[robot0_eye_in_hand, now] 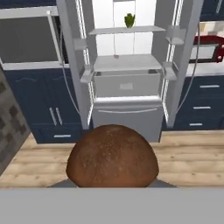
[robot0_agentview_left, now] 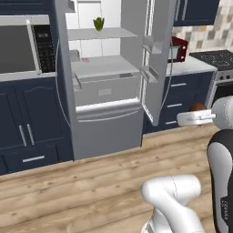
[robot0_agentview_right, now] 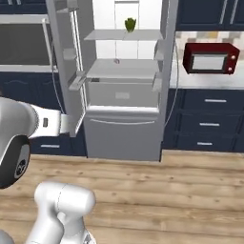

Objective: Transport the fish and mushroom to the fridge. Place the fish on the rack containing meat and place the mushroom on the rack containing the vegetable, ensuring meats and vegetables are on different racks.

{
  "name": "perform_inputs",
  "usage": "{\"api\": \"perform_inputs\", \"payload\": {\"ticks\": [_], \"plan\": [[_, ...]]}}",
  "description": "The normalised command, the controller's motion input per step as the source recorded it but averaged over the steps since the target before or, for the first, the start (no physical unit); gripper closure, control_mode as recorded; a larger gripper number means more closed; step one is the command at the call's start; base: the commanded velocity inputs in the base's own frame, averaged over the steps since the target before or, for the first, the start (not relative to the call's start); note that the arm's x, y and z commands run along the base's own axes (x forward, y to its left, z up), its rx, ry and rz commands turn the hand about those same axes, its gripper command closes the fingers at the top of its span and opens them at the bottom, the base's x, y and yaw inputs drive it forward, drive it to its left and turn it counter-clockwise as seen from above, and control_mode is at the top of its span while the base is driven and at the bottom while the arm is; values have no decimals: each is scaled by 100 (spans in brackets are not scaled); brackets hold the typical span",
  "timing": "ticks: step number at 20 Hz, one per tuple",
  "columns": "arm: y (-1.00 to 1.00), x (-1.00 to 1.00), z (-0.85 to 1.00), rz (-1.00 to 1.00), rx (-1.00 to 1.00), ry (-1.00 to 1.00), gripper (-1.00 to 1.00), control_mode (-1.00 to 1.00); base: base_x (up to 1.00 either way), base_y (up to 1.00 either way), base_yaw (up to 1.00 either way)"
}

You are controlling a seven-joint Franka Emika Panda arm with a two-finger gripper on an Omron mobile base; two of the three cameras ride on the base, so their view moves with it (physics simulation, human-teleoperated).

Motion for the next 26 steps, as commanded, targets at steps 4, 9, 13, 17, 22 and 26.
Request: {"api": "perform_inputs", "payload": {"ticks": [4, 9, 13, 17, 22, 26], "plan": [[0, 0, 0, 0, 0, 0, 100, 100, 100, -13, 24], [0, 0, 0, 0, 0, 0, 100, 100, 100, -11, 26], [0, 0, 0, 0, 0, 0, 100, 100, 53, -19, 7], [0, 0, 0, 0, 0, 0, 100, 100, 45, -55, 2], [0, 0, 0, 0, 0, 0, 100, 100, 84, -18, 1], [0, 0, 0, 0, 0, 0, 100, 100, 100, 19, 0]]}}
